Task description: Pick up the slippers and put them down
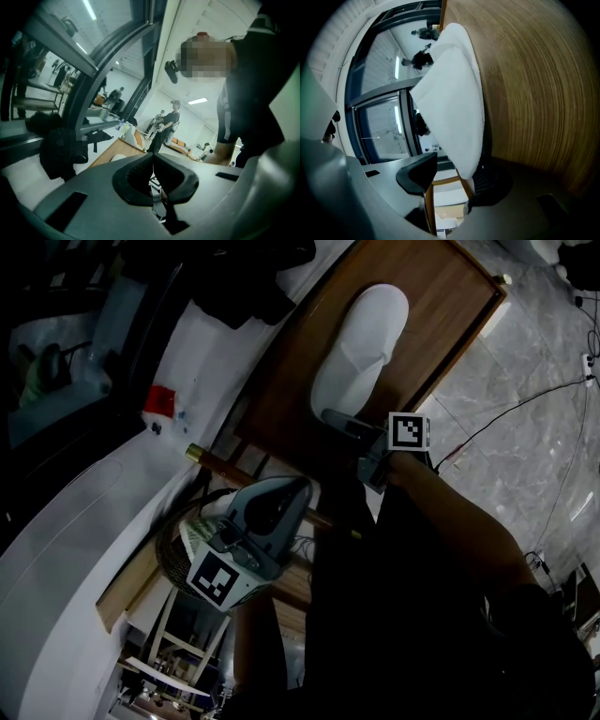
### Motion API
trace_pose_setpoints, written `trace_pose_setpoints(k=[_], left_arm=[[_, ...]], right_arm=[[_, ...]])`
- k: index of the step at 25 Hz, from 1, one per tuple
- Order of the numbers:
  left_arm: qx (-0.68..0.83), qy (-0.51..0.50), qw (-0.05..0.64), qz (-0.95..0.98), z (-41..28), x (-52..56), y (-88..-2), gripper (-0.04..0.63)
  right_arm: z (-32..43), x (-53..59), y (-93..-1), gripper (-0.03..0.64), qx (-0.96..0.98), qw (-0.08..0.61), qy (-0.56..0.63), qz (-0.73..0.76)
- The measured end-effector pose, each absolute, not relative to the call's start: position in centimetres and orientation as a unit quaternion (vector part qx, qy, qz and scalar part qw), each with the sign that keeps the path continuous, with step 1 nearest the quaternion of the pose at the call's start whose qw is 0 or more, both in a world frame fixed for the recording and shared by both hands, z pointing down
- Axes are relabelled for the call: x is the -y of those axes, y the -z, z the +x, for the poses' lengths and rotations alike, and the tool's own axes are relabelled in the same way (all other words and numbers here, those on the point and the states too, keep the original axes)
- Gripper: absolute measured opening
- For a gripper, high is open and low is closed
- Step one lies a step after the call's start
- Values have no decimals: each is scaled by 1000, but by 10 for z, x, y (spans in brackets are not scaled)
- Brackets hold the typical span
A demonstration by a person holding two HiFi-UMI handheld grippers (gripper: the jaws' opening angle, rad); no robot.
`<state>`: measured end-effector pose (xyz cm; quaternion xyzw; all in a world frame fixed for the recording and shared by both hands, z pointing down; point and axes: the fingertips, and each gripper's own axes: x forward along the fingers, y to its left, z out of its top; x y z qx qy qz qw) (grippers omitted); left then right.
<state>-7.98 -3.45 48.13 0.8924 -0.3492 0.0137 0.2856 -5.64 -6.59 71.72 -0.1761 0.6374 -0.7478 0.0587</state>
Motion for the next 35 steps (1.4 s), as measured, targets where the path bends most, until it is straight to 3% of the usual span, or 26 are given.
trace_pose_setpoints(k=[5, 7, 26, 35], left_arm=[[350, -12, 289, 891, -79, 37, -482, 11], [349, -12, 289, 891, -79, 36, -483, 11], [373, 9, 267, 888, -86, 39, -466, 11], [417, 38, 202, 885, -102, 33, -420, 11]], right_arm=[[-55, 67, -718, 208, -646, 65, 741, -169], [-53, 65, -720, 78, -638, 63, 747, -175], [-49, 81, -692, 72, -686, 79, 708, -146], [-64, 106, -594, 72, -783, 45, 615, -80]])
